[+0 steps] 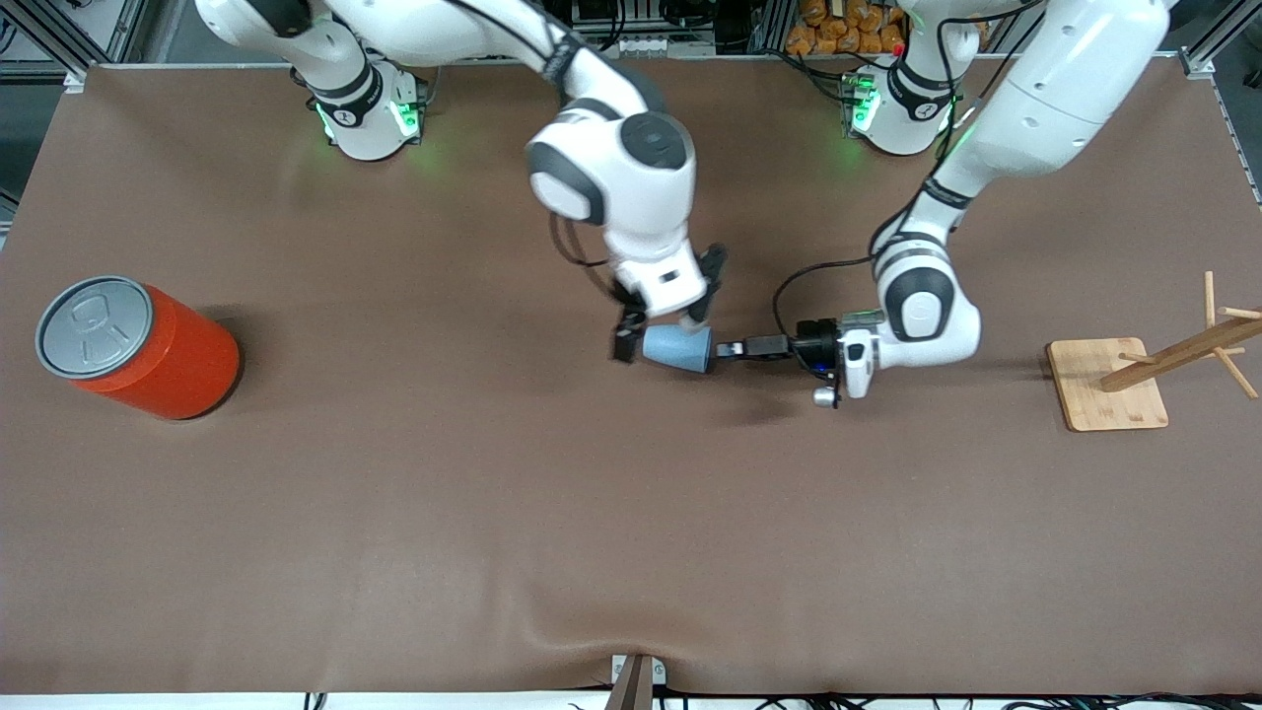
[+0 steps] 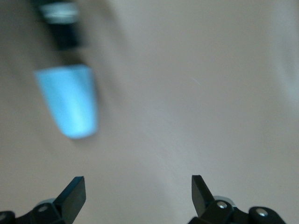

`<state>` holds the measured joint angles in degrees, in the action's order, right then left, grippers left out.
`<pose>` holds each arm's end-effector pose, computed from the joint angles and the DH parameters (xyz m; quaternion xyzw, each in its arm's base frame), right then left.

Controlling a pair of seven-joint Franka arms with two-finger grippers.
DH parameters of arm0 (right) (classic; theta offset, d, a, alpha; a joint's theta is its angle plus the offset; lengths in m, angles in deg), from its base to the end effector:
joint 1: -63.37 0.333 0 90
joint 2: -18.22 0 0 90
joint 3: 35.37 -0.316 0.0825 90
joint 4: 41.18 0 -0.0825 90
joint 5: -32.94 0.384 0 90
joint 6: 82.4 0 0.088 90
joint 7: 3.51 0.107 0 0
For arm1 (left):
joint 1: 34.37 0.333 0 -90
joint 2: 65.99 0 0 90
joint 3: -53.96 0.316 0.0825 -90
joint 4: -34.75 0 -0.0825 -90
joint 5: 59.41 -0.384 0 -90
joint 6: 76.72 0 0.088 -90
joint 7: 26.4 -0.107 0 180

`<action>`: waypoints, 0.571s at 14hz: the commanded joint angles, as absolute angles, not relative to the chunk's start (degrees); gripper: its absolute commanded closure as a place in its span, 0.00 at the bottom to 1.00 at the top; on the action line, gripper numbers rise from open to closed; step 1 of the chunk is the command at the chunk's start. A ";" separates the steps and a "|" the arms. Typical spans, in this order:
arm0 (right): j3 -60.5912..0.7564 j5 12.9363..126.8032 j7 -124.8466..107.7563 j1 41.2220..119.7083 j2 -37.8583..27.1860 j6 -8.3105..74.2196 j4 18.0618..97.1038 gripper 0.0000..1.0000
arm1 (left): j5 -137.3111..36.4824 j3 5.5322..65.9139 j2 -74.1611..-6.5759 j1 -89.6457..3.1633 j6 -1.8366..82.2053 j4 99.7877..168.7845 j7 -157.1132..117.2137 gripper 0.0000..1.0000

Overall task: Flip cup
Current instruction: 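Open the right gripper and pull the right arm away from the cup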

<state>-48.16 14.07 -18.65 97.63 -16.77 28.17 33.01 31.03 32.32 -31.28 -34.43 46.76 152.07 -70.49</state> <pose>0.5397 0.4919 0.4002 0.8345 0.5430 0.0439 0.0830 0.5169 -0.2520 0.1603 0.7966 0.1002 -0.0855 0.5900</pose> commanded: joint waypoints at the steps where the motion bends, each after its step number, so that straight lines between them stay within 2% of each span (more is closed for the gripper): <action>1: -49.34 17.02 -18.54 89.58 -12.90 23.17 32.66 0.00 | 33.58 32.34 -28.73 -35.68 47.83 150.59 -74.30 0.18; 3: -49.78 17.82 -18.37 84.66 -11.85 18.88 30.03 0.00 | 33.50 32.34 -28.02 -35.60 47.91 150.50 -75.53 0.19; 6: -49.08 17.38 -18.45 78.51 -5.79 13.23 29.49 0.00 | 32.97 32.52 -28.11 -35.51 47.91 150.50 -75.53 0.19; 8: -50.12 17.99 -19.07 71.41 -3.07 13.05 29.58 0.00 | 32.97 32.52 -28.11 -36.38 48.00 150.68 -75.44 0.28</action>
<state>-48.23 16.53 -18.88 77.77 -6.43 13.62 28.22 32.42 32.78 -28.48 -35.68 47.53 151.13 -74.42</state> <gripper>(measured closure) 0.000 0.211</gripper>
